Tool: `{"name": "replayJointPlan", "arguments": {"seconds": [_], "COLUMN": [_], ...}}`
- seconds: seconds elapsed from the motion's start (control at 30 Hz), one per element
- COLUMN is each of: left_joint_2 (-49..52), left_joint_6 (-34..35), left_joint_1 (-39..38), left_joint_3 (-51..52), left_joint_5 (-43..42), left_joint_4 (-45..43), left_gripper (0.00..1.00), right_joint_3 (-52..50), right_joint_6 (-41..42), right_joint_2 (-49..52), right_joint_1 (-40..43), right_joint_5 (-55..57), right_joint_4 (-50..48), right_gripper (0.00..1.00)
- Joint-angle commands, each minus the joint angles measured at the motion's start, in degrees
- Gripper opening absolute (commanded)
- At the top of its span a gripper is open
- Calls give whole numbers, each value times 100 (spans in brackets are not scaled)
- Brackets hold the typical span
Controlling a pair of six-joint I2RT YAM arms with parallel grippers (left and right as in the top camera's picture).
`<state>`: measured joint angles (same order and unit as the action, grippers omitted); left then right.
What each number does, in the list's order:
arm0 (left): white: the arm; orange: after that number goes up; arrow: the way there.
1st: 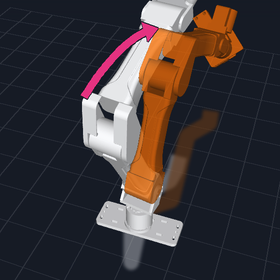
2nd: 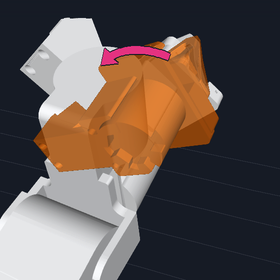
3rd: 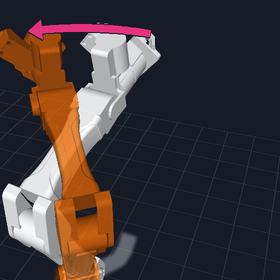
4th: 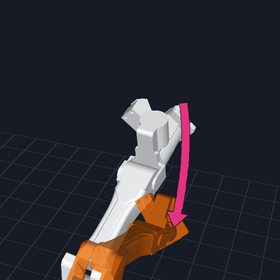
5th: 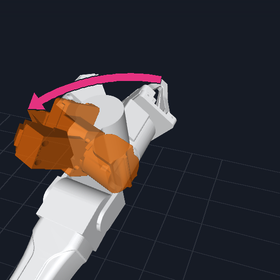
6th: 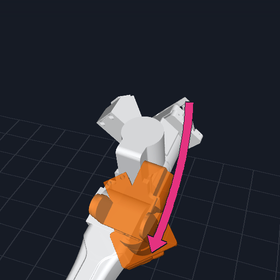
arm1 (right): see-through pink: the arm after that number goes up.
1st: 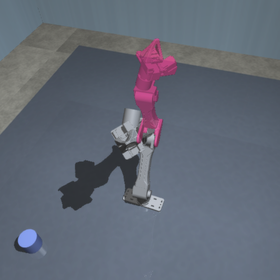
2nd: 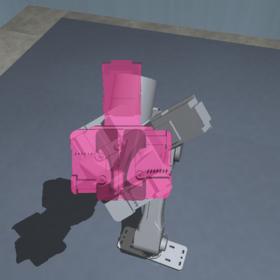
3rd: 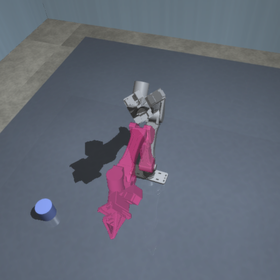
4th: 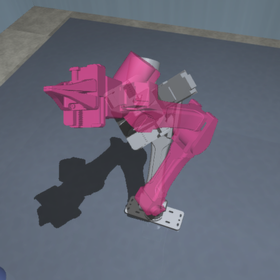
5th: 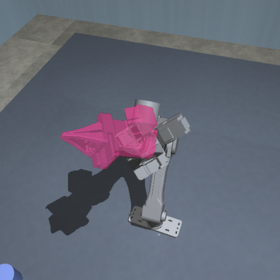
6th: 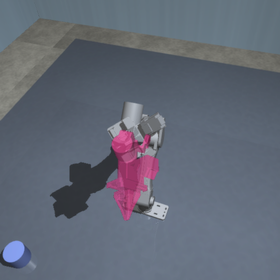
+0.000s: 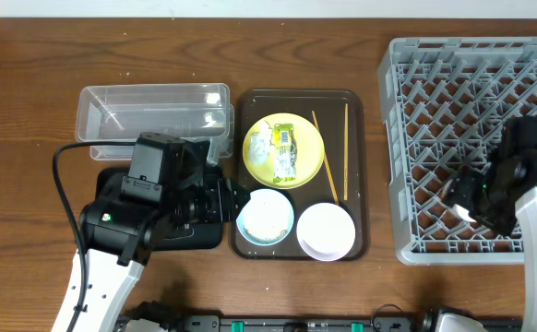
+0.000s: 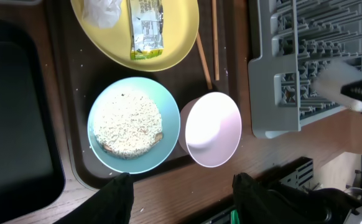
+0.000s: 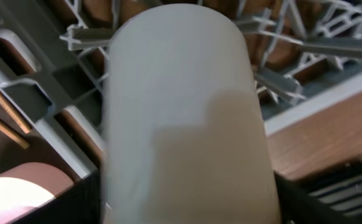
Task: Sort waste into correct bins and load items into the dishwasher rack
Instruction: 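Carry the white cup with the right gripper into the dish rack, then grasp the light-blue rice bowl rim with the left gripper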
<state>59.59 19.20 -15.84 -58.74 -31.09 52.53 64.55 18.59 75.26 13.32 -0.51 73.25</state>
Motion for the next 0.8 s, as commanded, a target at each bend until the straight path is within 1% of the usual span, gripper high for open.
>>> {"name": "replayJointPlan", "arguments": {"seconds": [0.0,0.07,0.17,0.2,0.27,0.4,0.47,0.53,0.67,0.77], "left_joint_2": [-13,-11,-11,-11,-4,122,291,538,1279,1856], "left_joint_6": [-125,-125,-120,-120,-118,20,151,166,166,166], "left_joint_1": [28,28,-11,-57,-184,-662,-992,-1349,-2031,-2417], "left_joint_3": [-57,-57,-57,-57,-48,85,243,444,667,643], "left_joint_5": [76,116,522,702,992,1714,2081,2260,2420,2857], "left_joint_4": [63,136,291,348,413,374,227,-72,-817,-1445], "left_gripper": [55,55,55,55,55,55,55,55,54,54], "right_joint_3": [70,109,442,588,852,1058,1056,1056,1056,1051], "right_joint_6": [-42,-39,-44,-111,-511,-1130,-1163,-1165,-1158,-1161], "right_joint_2": [83,76,39,0,-131,-560,-776,-966,-1182,-1189], "right_joint_1": [55,55,52,52,42,-114,-295,-538,-1021,-1305], "right_joint_5": [-282,-302,-791,-1141,-2081,-4107,-4540,-4542,-4124,-3807], "right_joint_4": [-20,-44,-15,-17,-94,-623,-911,-1084,-1080,-1016], "right_gripper": [92,98,99,99,99,97,97,98,98,99]}}
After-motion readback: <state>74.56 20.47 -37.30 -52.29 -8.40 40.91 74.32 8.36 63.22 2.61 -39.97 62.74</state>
